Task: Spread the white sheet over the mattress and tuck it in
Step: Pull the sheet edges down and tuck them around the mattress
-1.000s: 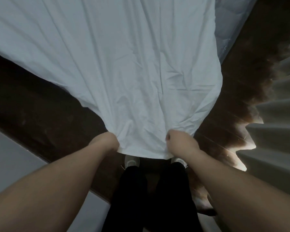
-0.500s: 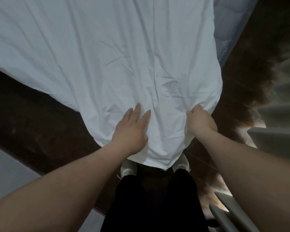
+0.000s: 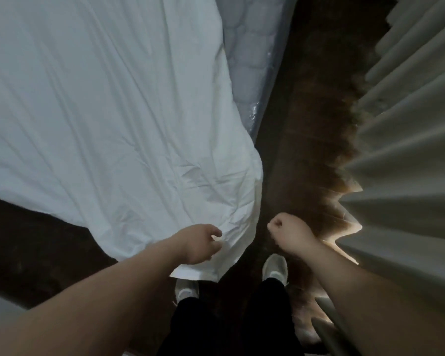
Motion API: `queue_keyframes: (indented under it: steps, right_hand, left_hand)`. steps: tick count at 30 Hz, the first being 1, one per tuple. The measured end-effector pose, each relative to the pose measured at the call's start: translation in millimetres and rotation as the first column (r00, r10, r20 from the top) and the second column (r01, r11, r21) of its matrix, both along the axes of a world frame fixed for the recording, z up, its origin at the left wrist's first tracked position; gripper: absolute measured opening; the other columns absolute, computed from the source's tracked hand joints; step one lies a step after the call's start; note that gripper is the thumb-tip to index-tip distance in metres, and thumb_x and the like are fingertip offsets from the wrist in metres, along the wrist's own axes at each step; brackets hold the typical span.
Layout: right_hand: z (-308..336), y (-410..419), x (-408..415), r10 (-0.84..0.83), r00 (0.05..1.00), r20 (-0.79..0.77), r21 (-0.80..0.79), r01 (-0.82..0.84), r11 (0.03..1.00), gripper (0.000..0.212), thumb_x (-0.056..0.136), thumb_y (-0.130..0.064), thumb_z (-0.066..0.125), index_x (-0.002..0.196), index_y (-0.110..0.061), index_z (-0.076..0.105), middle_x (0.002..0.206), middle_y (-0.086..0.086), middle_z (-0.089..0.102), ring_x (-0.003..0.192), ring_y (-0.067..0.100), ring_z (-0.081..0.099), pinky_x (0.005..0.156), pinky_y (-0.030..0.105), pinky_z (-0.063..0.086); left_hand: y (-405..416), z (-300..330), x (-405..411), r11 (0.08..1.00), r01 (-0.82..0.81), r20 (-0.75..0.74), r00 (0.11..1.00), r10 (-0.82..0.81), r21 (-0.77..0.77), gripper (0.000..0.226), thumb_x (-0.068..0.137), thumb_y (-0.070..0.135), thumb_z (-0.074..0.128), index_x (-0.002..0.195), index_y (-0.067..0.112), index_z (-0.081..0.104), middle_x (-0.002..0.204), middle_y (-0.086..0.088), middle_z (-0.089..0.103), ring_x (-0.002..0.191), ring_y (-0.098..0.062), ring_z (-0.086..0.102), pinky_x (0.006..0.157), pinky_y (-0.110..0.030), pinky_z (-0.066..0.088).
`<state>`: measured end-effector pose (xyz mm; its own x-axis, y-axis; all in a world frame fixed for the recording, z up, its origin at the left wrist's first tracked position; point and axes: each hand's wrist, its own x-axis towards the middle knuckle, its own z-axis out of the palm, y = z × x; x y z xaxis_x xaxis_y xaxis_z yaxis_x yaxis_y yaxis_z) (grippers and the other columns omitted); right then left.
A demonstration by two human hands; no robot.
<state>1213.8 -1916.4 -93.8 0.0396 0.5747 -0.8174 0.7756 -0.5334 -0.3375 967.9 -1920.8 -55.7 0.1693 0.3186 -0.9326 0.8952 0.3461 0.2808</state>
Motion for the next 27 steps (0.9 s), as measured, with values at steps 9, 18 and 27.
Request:
queue_keyframes:
  steps: [9,18,27]
  right_hand:
    - [166,126,61,-0.032,0.993,-0.114,0.184,0.053,0.982,0.019,0.101,-0.031,0.051,0.097,-0.021,0.067,0.087,0.001,0.074,0.084,0.023,0.07,0.083,0.043,0.06]
    - [316,261,104,0.016,0.979,-0.203,0.346,0.057,0.937,0.021,0.097,-0.029,0.053,0.084,-0.015,0.062,0.08,-0.002,0.072,0.072,0.022,0.068,0.066,0.033,0.053]
    - [410,450,107,0.188,0.969,-0.158,0.485,-0.09,0.87,0.015,0.1,-0.034,0.058,0.103,-0.023,0.067,0.098,-0.003,0.072,0.094,0.018,0.069,0.093,0.042,0.057]
  left_hand:
    - [127,167,91,0.914,0.009,-0.044,0.999,0.01,0.407,0.041,0.103,0.034,0.049,0.143,0.024,0.055,0.136,0.004,0.065,0.123,-0.018,0.059,0.102,-0.027,0.044]
    - [271,308,130,0.777,0.013,-0.059,0.998,0.031,0.629,0.042,0.1,0.036,0.05,0.14,0.025,0.058,0.136,0.004,0.065,0.115,-0.017,0.062,0.096,-0.028,0.047]
    - [458,364,138,0.679,-0.003,-0.07,0.994,0.079,0.734,0.041,0.1,0.036,0.051,0.138,0.022,0.06,0.139,-0.001,0.063,0.126,-0.021,0.058,0.102,-0.03,0.045]
